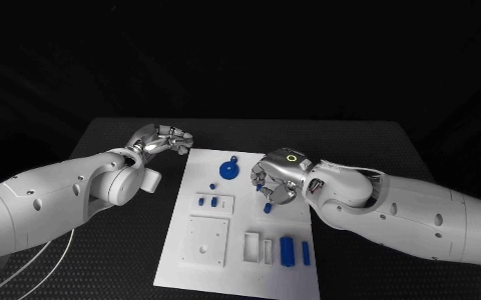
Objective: Assemble the parts on the task board
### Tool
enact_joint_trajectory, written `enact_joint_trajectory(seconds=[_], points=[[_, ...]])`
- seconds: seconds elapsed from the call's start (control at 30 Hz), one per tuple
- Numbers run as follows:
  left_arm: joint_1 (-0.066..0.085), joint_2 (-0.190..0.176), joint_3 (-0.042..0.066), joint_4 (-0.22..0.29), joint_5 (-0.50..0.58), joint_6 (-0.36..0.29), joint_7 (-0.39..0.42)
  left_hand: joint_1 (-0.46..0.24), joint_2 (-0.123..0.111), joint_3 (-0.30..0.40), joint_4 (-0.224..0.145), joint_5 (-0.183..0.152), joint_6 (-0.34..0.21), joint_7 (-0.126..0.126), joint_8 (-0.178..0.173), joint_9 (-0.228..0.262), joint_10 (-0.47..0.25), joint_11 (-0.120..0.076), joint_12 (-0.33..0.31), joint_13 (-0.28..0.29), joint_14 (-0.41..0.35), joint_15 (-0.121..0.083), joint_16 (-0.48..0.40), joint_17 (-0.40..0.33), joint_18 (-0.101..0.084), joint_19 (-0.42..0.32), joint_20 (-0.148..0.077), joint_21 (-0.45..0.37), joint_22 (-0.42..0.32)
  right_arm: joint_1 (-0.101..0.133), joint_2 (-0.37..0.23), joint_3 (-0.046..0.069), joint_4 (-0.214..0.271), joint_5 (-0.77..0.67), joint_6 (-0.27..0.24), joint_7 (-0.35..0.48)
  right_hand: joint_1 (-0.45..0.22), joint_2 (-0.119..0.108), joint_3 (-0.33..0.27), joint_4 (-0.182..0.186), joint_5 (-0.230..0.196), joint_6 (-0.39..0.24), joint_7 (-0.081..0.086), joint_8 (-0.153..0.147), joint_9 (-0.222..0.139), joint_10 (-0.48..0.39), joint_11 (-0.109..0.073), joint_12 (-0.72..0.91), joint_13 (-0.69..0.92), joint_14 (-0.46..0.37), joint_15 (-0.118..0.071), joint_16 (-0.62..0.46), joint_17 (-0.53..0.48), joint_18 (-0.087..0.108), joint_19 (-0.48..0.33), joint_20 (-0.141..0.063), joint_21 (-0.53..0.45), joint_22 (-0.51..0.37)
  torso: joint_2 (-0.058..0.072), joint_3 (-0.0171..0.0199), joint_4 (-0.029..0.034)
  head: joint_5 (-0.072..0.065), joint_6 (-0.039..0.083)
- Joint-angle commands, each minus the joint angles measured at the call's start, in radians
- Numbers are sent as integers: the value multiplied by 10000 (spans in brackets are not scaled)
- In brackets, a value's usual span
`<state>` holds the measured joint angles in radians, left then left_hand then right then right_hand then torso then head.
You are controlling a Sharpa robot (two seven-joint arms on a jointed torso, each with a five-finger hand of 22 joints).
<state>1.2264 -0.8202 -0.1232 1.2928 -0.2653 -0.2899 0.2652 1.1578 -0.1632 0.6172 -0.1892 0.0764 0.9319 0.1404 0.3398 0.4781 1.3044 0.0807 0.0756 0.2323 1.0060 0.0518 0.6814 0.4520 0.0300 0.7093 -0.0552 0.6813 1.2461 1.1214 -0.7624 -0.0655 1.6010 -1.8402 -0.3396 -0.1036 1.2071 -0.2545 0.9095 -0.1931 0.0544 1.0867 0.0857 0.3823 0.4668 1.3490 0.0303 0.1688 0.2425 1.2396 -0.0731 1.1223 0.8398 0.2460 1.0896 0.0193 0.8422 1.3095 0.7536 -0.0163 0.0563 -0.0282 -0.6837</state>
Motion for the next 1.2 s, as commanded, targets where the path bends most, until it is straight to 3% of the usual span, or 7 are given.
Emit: enact_joint_trajectory(seconds=[0.03, 0.27, 0.4, 0.63, 0.8, 0.97, 1.2], points=[[40, 90, 8, -66, 213, -52, 117, -85, 27, -71, 5, 52, -66, -4, 53, -14, -30, -1, -26, -13, 70, -14, -64, 20, 61, 37, 68, -60, 15, -4, 266, 4, 42, 24, -117, 68, 9, -19, 32, 25, 36, 86, 5, 34, 21, 57, 3, 22, 8, 12, -64, 34, 12, 158, 54, -47, 69, 146, -8, -19, 11, 212, -8], [83, 233, 8, -218, 271, -198, 125, -80, 27, -69, 6, 54, -59, -8, 59, -12, -26, -3, -22, -12, 75, -15, -76, 31, 60, 39, 67, -67, 16, -134, 940, -6, -89, -204, -23, 69, 6, -9, 30, 27, 49, 81, 6, 30, 26, 56, 3, 15, 14, 17, -64, 28, 13, 158, 58, -51, 70, 145, 1, -18, 28, 581, -89], [108, 342, 8, -336, 285, -225, 132, -77, 27, -67, 7, 54, -55, -10, 62, -12, -24, -4, -20, -12, 78, -16, -83, 38, 60, 40, 67, -70, 17, -193, 1227, -80, -157, -303, 48, 84, 4, -3, 27, 25, 58, 78, 7, 28, 29, 55, 3, 11, 18, 20, -63, 24, 13, 158, 59, -53, 71, 144, 3, -12, 3, 757, -157], [155, 473, 8, -429, 309, -239, 140, -72, 25, -65, 8, 55, -52, -12, 66, -11, -22, -6, -18, -12, 81, -16, -93, 47, 59, 42, 67, -75, 18, -392, 1708, -321, -367, -411, 146, 112, -9, 26, 5, 11, 96, 68, 10, 21, 42, 52, 5, -4, 32, 29, -63, 12, 15, 158, 61, -59, 74, 144, 20, -16, 19, 925, -199], [165, 566, 8, -471, 313, -227, 135, -72, 24, -64, 10, 55, -50, -13, 68, -11, -21, -6, -18, -12, 82, -15, -99, 51, 59, 43, 67, -78, 19, -648, 1953, -384, -434, -464, 174, 136, -19, 42, -11, -4, 118, 61, 12, 16, 50, 48, 6, -14, 41, 32, -61, 3, 17, 158, 60, -62, 74, 144, 18, -17, 19, 1051, -291], [166, 603, 8, -478, 314, -218, 134, -71, 26, -63, 14, 55, -48, -14, 70, -11, -20, -6, -17, -12, 84, -15, -105, 57, 58, 44, 67, -81, 19, -776, 2119, -507, -540, -513, 224, 162, -32, 65, -32, -25, 149, 57, 14, 13, 62, 48, 7, -25, 54, 37, -60, -8, 19, 158, 58, -65, 74, 144, 18, -19, 16, 1177, -418], [170, 616, 8, -462, 314, -197, 124, -72, 27, -62, 17, 55, -47, -14, 71, -11, -20, -6, -16, -12, 85, -15, -110, 61, 57, 44, 68, -84, 20, -948, 2254, -576, -641, -593, 265, 176, -42, 81, -48, -42, 169, 52, 15, 10, 70, 47, 8, -33, 63, 40, -60, -15, 21, 158, 56, -66, 75, 144, 18, -14, 17, 1322, -555]])
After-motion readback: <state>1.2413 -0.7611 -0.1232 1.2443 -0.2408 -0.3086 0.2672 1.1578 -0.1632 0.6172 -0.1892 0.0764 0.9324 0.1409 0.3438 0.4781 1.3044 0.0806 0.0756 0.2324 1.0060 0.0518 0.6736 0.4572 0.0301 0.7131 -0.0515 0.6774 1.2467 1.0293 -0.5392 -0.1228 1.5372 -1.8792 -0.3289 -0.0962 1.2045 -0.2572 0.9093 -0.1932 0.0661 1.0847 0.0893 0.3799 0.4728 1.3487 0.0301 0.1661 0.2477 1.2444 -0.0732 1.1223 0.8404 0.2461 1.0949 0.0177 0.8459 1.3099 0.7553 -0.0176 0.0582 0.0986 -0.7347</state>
